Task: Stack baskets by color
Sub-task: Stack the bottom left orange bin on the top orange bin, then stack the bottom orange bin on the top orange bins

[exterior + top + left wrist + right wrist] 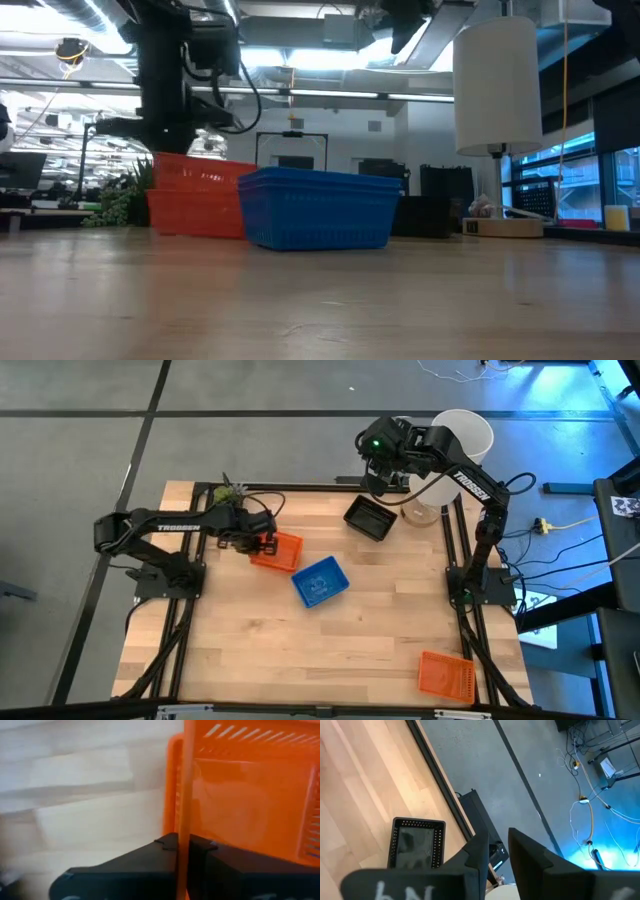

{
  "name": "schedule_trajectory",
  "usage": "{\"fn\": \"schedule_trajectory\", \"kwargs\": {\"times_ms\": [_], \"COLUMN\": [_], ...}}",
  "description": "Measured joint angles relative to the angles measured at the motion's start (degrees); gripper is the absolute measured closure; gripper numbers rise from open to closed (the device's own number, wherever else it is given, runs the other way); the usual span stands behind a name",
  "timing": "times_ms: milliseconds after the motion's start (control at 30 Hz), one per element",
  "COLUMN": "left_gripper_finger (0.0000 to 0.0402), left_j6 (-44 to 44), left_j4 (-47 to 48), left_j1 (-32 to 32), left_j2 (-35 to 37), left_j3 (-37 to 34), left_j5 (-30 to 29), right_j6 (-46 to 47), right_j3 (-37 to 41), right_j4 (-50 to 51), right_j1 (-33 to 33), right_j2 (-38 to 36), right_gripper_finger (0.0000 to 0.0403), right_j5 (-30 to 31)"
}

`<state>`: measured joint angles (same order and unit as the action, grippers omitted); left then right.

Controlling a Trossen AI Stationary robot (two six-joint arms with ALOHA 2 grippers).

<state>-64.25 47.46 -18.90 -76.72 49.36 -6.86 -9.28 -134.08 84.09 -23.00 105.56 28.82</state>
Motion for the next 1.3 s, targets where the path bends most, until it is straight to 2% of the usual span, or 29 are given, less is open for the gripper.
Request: {"fn": "schedule_trajectory", "kwargs": {"times_ms": [100, 400, 500, 733, 867, 1033, 1167, 1300], "left_gripper_finger": [0.0401, 0.0397, 0.0382, 0.0333, 0.0327, 0.033, 0.0327, 0.033], "left_j6": [0.33, 2.9, 5.34, 5.03, 5.4, 6.48, 8.58, 10.37], "left_j4": [2.25, 0.46, 0.5, 0.0, 0.01, 0.09, -0.01, -0.21], "left_j1": [0.79, 1.01, 0.79, 0.44, 0.65, 3.81, 6.93, 10.7], "left_j2": [0.38, -0.32, -0.32, -0.32, 1.09, 7.0, 13.18, 17.25], "left_j3": [0.0, 0.0, 0.0, 0.0, 0.0, 0.0, 0.0, 0.04], "left_j5": [-1.34, -1.8, -1.06, -0.67, 1.02, -4.22, -7.87, -10.65], "right_j6": [0.0, 0.0, 0.0, -0.58, -3.8, -4.88, -2.97, -2.75], "right_j3": [0.0, 0.0, 0.0, 0.0, 0.11, 0.05, 0.75, 8.81], "right_j4": [0.0, 0.0, 0.0, 0.0, -0.53, 3.11, 5.82, 5.82], "right_j1": [-0.01, 0.0, 0.0, 0.0, 0.15, 0.74, 2.23, 7.16], "right_j2": [0.0, 0.0, 0.0, 0.0, -1.5, -6.6, -11.34, -18.47], "right_gripper_finger": [0.0328, 0.0328, 0.0328, 0.0328, 0.0328, 0.0328, 0.0328, 0.0328], "right_j5": [-0.14, -0.56, -0.57, -1.64, -9.93, -23.88, -27.79, -33.04]}}
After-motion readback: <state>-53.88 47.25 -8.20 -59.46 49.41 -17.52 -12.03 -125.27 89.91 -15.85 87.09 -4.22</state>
